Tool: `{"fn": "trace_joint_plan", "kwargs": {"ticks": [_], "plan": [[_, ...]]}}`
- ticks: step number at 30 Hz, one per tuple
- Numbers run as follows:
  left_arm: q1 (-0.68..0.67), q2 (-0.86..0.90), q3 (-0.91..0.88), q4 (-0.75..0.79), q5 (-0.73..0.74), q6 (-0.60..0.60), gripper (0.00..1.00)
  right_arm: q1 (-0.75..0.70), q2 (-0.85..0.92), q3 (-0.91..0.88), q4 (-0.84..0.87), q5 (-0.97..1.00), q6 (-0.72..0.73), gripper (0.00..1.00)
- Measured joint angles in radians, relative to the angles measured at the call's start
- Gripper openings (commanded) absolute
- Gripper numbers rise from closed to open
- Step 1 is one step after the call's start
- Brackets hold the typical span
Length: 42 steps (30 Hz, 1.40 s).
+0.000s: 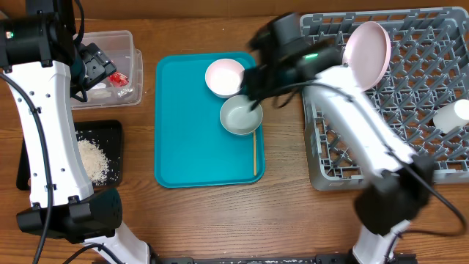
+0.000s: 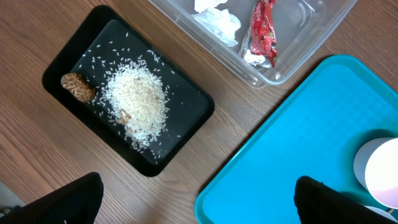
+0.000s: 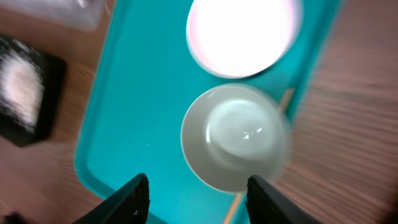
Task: Sort waste into correct bins and load items into the dishwasher
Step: 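Reach the right gripper to the grey bowl rim on the tray, then grasp the grey bowl and lift it toward the dish rack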
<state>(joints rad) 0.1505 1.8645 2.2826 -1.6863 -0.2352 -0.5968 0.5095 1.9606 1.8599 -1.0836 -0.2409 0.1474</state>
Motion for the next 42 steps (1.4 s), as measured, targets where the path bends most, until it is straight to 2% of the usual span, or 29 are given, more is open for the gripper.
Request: {"fn": "trace_joint_plan", "kwargs": {"ticks": [8, 17, 23, 25, 33, 35, 42], "plan": [[0.0, 0.0, 0.0, 0.0, 0.0, 0.0, 1.0, 0.175, 0.188, -0.005, 0.024, 0.133, 0.063, 0.52], [0.0, 0.0, 0.0, 0.0, 0.0, 0.0, 1.0, 0.253, 0.281, -0.005, 0.05, 0.246, 0.109, 0.47], [0.0, 0.0, 0.0, 0.0, 0.0, 0.0, 1.0, 0.256, 0.33, -0.005, 0.051, 0.279, 0.114, 0.27], [0.0, 0.0, 0.0, 0.0, 0.0, 0.0, 1.0, 0.256, 0.33, -0.004, 0.047, 0.283, 0.118, 0.24], [0.0, 0.0, 0.0, 0.0, 0.0, 0.0, 1.0, 0.256, 0.33, 0.095, -0.126, 0.287, 0.136, 0.11], [0.0, 0.0, 0.0, 0.0, 0.0, 0.0, 1.0, 0.256, 0.33, 0.151, -0.182, 0.29, 0.142, 0.04], [0.0, 0.0, 0.0, 0.0, 0.0, 0.0, 1.0, 0.25, 0.297, 0.332, -0.329, 0.292, 0.163, 0.04]]}}
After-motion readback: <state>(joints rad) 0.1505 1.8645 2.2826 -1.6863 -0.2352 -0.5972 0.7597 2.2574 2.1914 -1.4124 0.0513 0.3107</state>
